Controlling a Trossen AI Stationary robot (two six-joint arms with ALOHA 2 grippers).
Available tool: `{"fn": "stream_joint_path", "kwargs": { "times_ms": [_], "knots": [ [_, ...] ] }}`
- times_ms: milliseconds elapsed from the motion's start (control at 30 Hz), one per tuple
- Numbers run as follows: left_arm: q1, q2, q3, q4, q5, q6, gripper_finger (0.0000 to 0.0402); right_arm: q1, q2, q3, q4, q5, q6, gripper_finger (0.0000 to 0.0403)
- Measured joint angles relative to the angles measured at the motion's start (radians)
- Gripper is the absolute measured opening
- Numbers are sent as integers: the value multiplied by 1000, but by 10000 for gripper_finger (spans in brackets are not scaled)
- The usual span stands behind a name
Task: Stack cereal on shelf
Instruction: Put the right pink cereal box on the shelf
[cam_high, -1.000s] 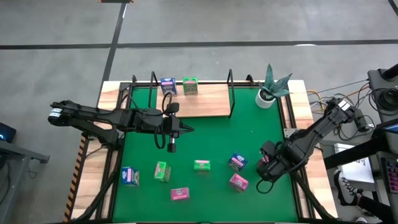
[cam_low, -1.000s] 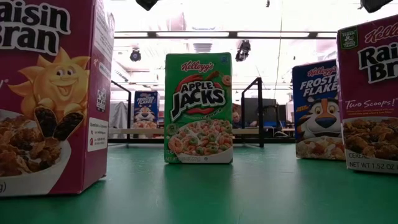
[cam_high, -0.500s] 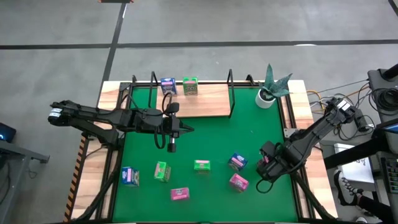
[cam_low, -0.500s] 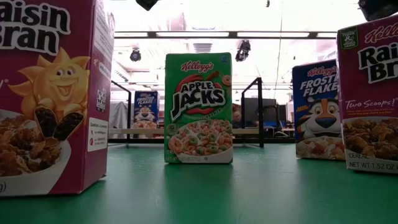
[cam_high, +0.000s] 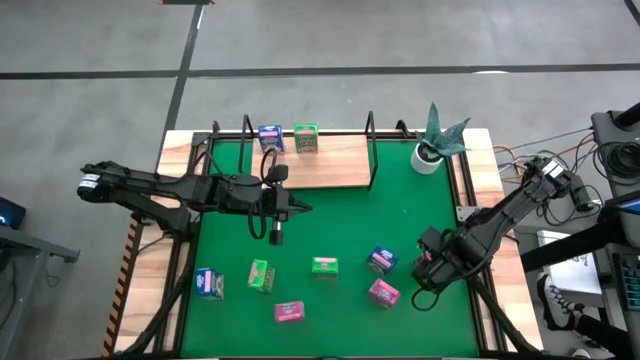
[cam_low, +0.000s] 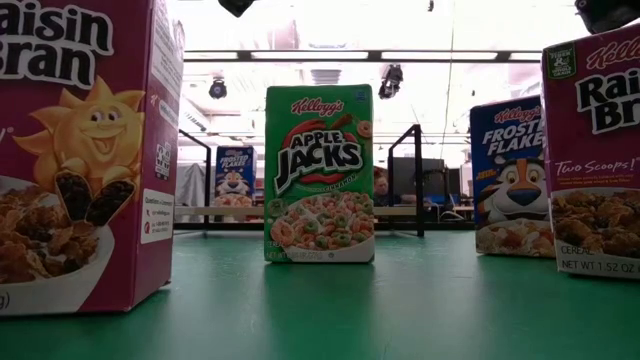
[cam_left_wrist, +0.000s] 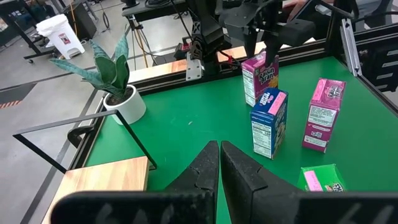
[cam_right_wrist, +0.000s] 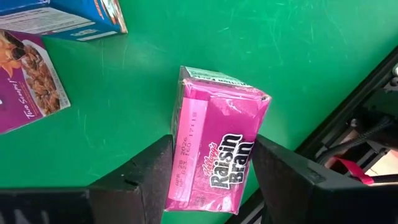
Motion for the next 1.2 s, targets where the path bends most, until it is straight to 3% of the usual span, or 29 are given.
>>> {"fn": "stream_joint_path", "kwargs": {
  "times_ms": [633,800,1000,1200],
  "knots": [
    [0,2,0,0,0,0,0,0,-8,16,-1,28,-38,167],
    [1,2,0,1,0,6,0,0,-37,76,-132,31,-36,166],
    [1,-1,0,31,0,8,0,-1,-98,161,-227,170,-44,166],
    [1,-18,0,49,0,43,0,-1,-158,242,-228,400,-89,166]
  ]
}}
